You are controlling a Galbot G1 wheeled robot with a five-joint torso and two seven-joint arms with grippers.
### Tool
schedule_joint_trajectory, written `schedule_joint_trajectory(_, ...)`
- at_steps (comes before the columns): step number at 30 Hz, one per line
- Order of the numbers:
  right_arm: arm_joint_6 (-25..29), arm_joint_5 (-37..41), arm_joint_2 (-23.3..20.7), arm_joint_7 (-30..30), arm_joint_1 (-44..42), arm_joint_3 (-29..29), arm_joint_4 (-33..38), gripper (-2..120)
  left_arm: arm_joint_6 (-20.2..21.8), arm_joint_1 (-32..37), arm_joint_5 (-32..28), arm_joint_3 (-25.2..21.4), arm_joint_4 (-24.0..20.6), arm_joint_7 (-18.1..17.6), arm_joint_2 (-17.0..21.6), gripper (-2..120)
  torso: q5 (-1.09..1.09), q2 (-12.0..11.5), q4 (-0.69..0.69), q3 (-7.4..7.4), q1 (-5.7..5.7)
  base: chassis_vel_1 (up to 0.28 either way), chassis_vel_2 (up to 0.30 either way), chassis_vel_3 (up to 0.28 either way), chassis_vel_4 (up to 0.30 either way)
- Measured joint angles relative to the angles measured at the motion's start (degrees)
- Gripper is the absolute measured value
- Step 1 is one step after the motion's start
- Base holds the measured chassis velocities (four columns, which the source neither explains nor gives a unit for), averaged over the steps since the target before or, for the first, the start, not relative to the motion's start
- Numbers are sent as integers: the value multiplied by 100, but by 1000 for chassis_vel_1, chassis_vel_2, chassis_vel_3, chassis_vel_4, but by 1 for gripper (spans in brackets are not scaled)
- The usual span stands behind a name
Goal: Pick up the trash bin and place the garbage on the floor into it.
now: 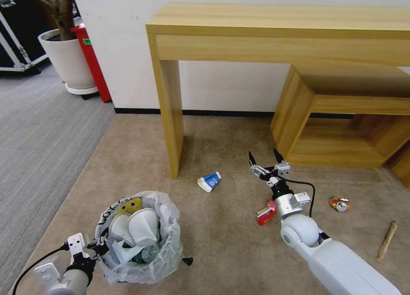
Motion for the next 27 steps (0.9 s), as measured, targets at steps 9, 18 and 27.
schedule_joint_trajectory(9,96,-118,6,52,13,8,-30,100,-10,-12,-18,-4,-17,-107,-21,1,0,0,-1,0,0,0,0,0,0)
schedule_joint_trajectory(18,10,-161,-25,26,-1,21,-14,100,5,-1,-17,-9,-70,-118,-64,1,0,0,-1,0,0,0,0,0,0)
schedule_joint_trajectory(27,-10,-192,-28,2,-7,13,-16,100,10,22,3,-11,-97,-119,-113,1,0,0,-1,0,0,0,0,0,0)
